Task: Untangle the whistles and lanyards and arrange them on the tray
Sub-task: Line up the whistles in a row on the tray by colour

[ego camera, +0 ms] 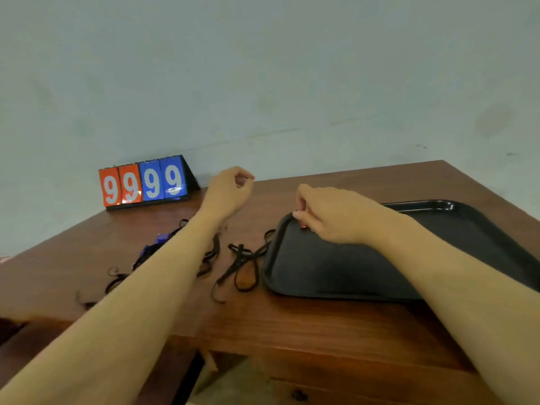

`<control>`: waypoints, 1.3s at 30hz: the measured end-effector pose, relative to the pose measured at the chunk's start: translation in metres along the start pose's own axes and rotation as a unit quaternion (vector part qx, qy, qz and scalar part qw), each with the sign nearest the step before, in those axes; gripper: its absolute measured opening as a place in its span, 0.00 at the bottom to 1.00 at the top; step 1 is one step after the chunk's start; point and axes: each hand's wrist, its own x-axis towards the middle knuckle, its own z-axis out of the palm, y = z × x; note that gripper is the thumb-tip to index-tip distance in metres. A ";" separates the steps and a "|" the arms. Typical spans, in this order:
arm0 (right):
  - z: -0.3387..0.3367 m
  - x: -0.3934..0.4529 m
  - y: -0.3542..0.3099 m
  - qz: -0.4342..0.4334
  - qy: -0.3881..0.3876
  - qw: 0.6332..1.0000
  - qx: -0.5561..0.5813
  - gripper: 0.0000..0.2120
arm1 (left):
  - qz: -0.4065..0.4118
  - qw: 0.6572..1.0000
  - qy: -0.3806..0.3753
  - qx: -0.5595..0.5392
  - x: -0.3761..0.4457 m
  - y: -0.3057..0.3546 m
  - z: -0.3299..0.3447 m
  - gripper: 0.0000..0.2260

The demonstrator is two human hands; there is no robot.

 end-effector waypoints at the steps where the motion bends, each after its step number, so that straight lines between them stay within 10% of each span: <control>1: -0.001 0.000 -0.002 -0.014 0.005 1.000 -0.001 0.11 | -0.014 1.000 0.007 0.020 -0.004 -0.013 -0.021 0.09; 9: 0.006 0.001 -0.016 -0.090 0.005 0.995 -0.033 0.12 | -0.215 0.971 -0.040 0.094 -0.067 -0.163 -0.082 0.17; 29: 0.014 0.010 -0.065 -0.079 0.011 0.995 -0.058 0.14 | -0.173 0.968 -0.020 0.182 -0.085 -0.166 -0.069 0.19; 39: 0.061 0.183 -0.191 -0.089 0.033 0.994 0.046 0.15 | -0.124 0.975 0.003 0.186 -0.087 -0.171 -0.068 0.27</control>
